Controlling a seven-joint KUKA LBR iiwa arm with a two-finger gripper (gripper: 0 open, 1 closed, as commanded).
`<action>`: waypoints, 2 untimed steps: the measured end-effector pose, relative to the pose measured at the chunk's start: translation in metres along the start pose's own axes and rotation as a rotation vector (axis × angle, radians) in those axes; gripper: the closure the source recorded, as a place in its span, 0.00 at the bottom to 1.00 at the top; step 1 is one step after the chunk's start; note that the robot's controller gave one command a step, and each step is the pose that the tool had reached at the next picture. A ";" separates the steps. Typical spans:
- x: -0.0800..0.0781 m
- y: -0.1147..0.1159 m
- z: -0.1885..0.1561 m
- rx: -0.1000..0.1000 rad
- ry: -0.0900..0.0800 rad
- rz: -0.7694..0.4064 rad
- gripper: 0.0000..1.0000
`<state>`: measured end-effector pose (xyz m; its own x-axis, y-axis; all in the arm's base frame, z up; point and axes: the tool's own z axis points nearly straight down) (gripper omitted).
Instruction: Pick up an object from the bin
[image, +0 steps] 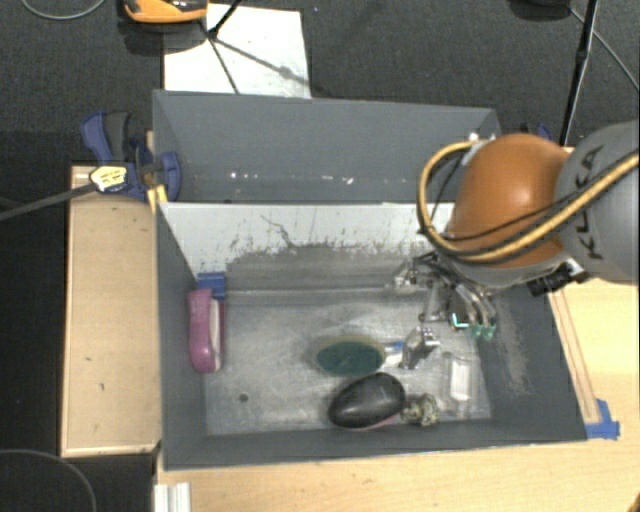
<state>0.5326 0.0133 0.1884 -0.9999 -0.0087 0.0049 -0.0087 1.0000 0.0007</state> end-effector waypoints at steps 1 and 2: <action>0.032 0.019 0.074 -0.002 -0.020 0.065 0.00; 0.046 0.018 0.079 -0.001 -0.020 0.293 0.00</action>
Offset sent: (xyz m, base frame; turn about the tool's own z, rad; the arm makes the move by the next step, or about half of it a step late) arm -0.0544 0.0257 -0.1184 0.0808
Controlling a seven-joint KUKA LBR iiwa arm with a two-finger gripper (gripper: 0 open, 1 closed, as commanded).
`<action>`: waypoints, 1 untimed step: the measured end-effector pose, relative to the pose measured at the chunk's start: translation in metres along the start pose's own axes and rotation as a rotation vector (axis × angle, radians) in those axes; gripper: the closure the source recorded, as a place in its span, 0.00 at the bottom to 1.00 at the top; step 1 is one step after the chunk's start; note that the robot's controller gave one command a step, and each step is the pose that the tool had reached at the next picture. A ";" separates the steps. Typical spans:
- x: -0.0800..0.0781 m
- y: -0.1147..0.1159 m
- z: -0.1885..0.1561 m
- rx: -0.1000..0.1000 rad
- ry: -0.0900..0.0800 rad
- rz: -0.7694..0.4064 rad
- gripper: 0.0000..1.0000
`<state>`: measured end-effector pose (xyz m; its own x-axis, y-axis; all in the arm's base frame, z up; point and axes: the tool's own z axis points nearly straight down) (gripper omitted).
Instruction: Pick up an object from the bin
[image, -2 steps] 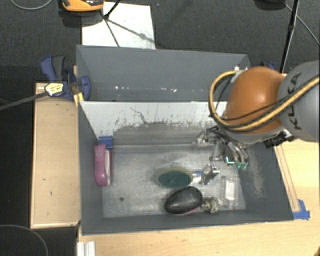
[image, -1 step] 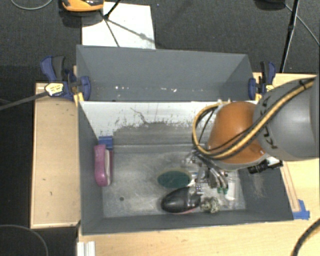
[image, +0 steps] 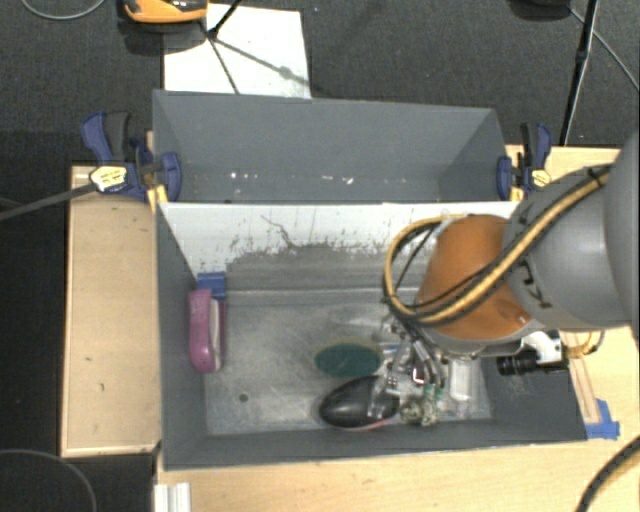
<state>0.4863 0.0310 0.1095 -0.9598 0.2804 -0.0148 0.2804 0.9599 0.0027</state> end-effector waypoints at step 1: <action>0.004 -0.006 -0.001 0.002 0.007 0.236 0.00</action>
Offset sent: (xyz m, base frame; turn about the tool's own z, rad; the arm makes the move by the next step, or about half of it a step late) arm -0.0089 -0.0024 -0.0062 0.2349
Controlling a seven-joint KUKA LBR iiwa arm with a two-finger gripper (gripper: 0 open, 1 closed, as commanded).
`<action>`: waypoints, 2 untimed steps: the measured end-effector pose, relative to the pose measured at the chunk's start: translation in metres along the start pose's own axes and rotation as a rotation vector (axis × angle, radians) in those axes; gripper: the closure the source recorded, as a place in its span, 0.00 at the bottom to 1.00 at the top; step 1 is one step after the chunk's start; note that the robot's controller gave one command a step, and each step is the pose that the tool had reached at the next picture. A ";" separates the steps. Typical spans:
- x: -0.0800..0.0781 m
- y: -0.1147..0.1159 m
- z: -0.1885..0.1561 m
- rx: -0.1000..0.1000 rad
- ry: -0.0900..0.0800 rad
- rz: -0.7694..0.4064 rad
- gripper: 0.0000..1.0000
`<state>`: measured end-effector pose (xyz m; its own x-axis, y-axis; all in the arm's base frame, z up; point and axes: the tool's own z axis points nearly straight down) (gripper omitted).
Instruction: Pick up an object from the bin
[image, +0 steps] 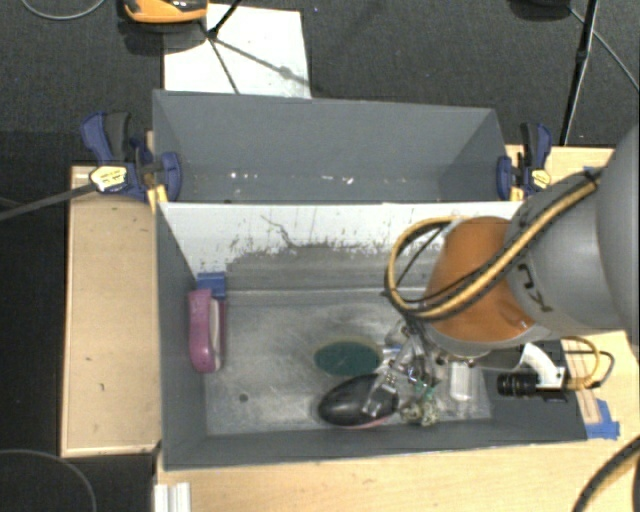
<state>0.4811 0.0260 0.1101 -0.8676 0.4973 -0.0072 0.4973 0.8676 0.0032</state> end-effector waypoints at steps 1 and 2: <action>-0.011 0.014 0.001 -0.024 -0.031 0.143 0.00; -0.018 0.045 0.038 -0.003 -0.002 0.317 0.00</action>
Offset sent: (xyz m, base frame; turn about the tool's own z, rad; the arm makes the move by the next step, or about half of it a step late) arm 0.0126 0.0042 -0.0401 0.4048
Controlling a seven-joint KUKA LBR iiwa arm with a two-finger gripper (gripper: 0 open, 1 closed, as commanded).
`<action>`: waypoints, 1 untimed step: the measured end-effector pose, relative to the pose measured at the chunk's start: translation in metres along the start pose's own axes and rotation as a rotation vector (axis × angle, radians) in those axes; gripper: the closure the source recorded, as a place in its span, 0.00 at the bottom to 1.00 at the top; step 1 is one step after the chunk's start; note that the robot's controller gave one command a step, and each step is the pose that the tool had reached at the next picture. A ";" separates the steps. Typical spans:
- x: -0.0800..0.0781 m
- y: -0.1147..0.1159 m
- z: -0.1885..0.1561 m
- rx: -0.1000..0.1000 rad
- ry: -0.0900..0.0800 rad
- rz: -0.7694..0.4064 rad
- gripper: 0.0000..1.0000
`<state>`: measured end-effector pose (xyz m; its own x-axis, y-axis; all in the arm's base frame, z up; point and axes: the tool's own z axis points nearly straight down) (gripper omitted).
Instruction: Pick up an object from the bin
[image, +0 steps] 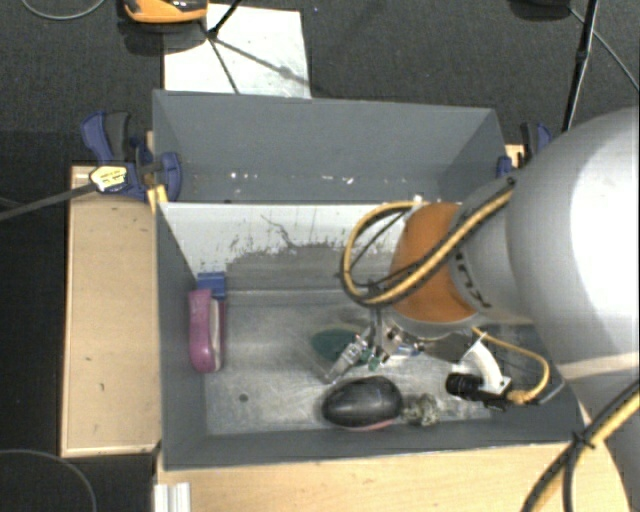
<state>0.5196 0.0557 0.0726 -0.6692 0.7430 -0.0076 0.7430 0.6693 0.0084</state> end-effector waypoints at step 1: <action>-0.004 0.000 -0.002 -0.003 -0.008 -0.001 1.00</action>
Offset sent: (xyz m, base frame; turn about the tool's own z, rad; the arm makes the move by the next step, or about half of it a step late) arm 0.0000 0.0000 0.0000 0.0000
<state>0.5220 0.0530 0.0749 -0.6701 0.7421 -0.0157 0.7420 0.6703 0.0118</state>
